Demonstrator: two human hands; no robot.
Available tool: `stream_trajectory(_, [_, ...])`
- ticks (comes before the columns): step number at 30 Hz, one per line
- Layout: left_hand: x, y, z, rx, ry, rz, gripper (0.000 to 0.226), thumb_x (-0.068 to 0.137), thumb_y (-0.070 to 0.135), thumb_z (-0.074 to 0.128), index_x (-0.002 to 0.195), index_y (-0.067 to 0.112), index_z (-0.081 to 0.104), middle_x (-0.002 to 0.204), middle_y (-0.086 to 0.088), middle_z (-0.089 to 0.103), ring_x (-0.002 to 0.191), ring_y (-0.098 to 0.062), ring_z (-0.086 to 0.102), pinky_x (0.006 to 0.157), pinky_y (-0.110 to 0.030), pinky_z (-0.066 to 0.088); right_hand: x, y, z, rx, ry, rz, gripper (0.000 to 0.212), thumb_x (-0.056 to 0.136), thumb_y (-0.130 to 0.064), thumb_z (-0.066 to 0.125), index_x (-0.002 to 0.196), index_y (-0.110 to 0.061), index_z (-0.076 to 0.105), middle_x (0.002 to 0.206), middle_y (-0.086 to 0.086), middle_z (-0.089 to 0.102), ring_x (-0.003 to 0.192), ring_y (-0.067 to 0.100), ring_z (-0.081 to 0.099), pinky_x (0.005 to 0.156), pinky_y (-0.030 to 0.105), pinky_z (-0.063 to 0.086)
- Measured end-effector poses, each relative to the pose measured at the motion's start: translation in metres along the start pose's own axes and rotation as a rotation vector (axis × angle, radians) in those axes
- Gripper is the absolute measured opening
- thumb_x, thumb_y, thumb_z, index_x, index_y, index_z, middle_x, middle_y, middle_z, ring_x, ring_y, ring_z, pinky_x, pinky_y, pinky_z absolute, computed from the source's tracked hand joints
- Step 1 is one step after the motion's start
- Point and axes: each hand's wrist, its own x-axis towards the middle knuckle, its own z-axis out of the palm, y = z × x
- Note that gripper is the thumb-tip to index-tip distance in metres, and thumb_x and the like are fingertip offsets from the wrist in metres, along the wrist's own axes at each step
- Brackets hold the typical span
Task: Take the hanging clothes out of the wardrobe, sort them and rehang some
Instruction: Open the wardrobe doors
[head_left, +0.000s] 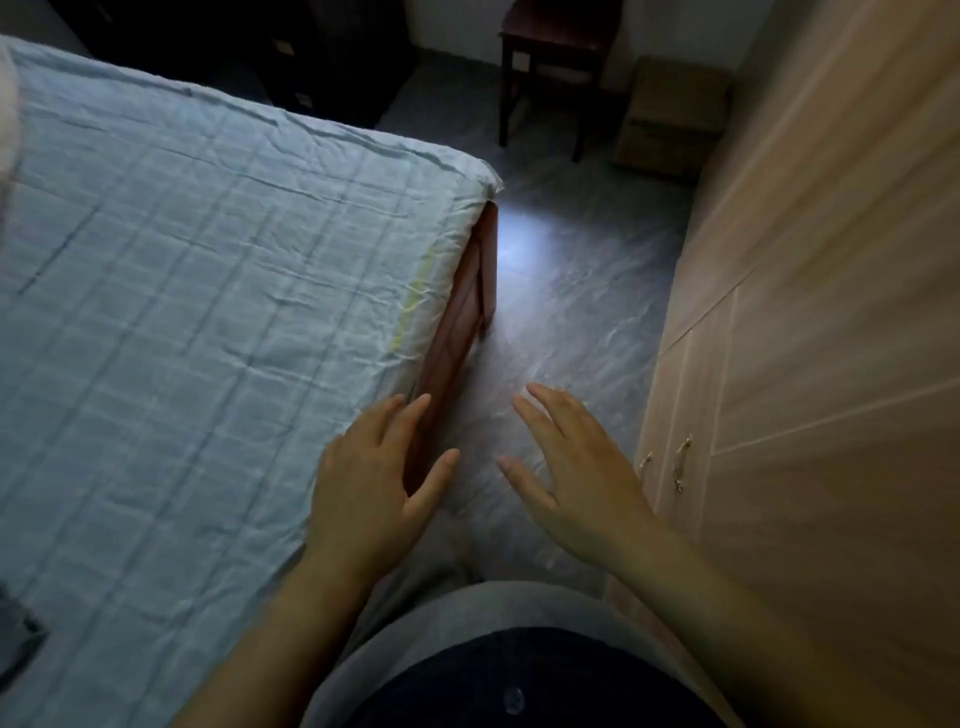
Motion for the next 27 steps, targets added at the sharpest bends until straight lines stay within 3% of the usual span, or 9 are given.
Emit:
stream_trajectory(4, [0.054, 0.001, 0.01, -0.039, -0.026, 0.03, 0.066, 0.086, 0.061, 0.035, 0.133, 0.018, 0.05, 0.13, -0.008, 0.056, 0.118, -0.025, 0.053, 0.095, -0.044, 0.046, 0.037, 0.021, -0.015, 0.027, 0.05, 0.065, 0.073, 0.086, -0.062, 0.018, 0.144, -0.02, 0.03, 0.152, 0.001, 0.027, 0.14, 0.016, 0.02, 0.111, 0.024, 0.009])
stream_trajectory(9, [0.165, 0.005, 0.015, -0.045, -0.034, 0.112, 0.066, 0.086, 0.063, 0.034, 0.133, 0.019, 0.05, 0.129, -0.004, 0.056, 0.117, -0.022, 0.053, 0.094, -0.042, 0.046, 0.119, 0.062, -0.046, 0.031, 0.104, 0.165, 0.076, 0.083, -0.065, 0.013, 0.145, -0.022, 0.028, 0.153, -0.002, 0.023, 0.141, 0.015, 0.016, 0.112, 0.027, 0.012])
stream_trajectory(16, [0.376, 0.042, -0.023, 0.051, -0.038, 0.309, 0.068, 0.087, 0.062, 0.029, 0.134, 0.018, 0.05, 0.131, -0.006, 0.055, 0.119, -0.023, 0.051, 0.095, -0.044, 0.045, 0.271, 0.11, -0.15, 0.007, 0.293, 0.244, 0.064, 0.09, -0.056, 0.028, 0.143, -0.021, 0.033, 0.15, 0.001, 0.031, 0.138, 0.018, 0.025, 0.113, 0.036, 0.023])
stream_trajectory(27, [0.612, 0.115, 0.008, 0.087, -0.197, 0.502, 0.065, 0.086, 0.064, 0.031, 0.134, 0.024, 0.048, 0.131, -0.003, 0.055, 0.12, -0.022, 0.051, 0.096, -0.041, 0.044, 0.398, 0.23, -0.235, 0.062, 0.426, 0.473, 0.075, 0.083, -0.065, 0.019, 0.14, -0.019, 0.039, 0.146, 0.001, 0.038, 0.135, 0.017, 0.031, 0.11, 0.032, 0.027])
